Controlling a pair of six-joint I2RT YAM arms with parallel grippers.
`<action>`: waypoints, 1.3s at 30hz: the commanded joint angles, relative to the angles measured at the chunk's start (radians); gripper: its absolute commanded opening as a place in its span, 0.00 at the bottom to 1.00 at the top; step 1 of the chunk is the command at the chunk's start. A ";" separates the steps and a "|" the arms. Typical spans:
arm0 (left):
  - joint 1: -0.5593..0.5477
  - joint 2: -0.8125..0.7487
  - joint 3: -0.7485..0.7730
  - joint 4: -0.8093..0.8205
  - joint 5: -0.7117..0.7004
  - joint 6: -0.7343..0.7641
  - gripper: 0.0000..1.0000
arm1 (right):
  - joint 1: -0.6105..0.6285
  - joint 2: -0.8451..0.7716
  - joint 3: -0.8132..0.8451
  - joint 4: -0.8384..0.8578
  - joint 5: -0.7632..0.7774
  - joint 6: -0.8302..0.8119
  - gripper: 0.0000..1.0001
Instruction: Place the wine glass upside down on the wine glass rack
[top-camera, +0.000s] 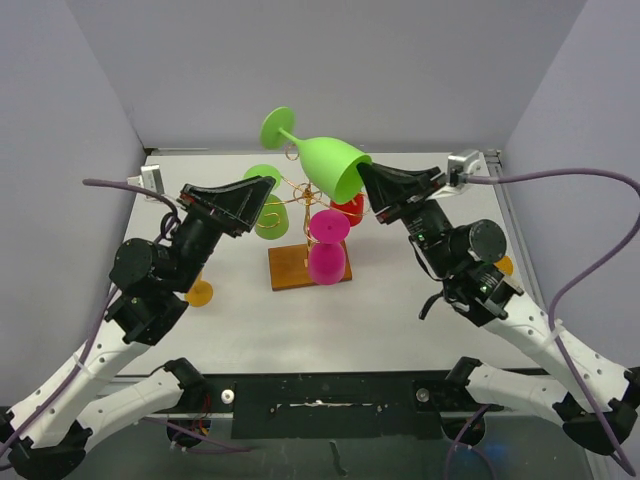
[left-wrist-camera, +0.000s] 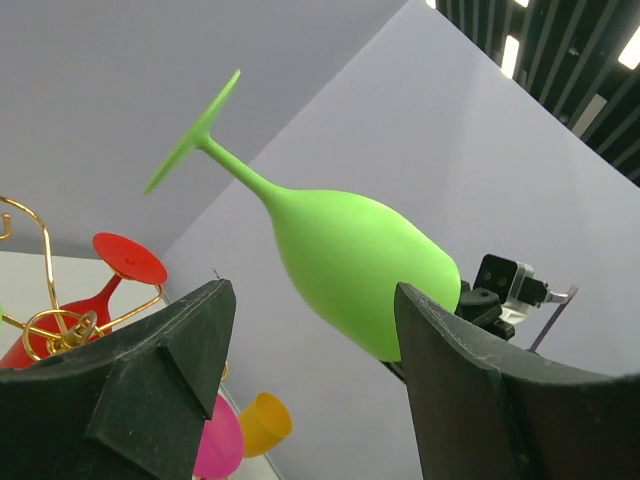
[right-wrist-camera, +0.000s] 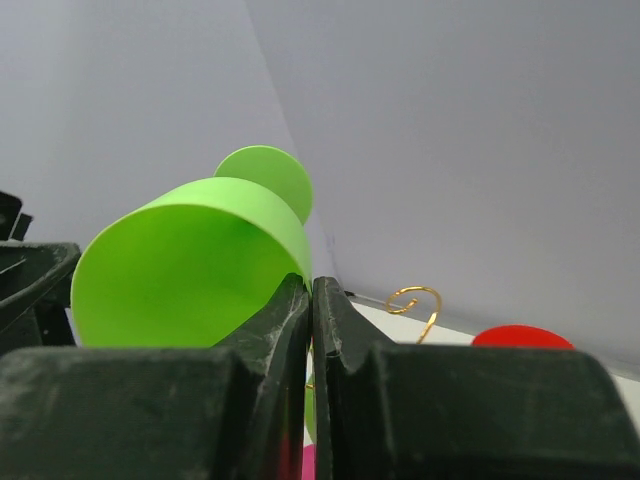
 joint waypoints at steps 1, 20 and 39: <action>0.006 0.032 0.049 0.120 -0.047 -0.110 0.63 | 0.015 0.058 -0.015 0.310 -0.155 -0.005 0.00; 0.006 0.109 0.002 0.375 -0.206 -0.161 0.46 | 0.024 0.118 -0.054 0.427 -0.331 0.077 0.00; 0.006 0.104 -0.025 0.434 -0.196 -0.176 0.00 | 0.024 0.154 -0.052 0.407 -0.350 0.117 0.06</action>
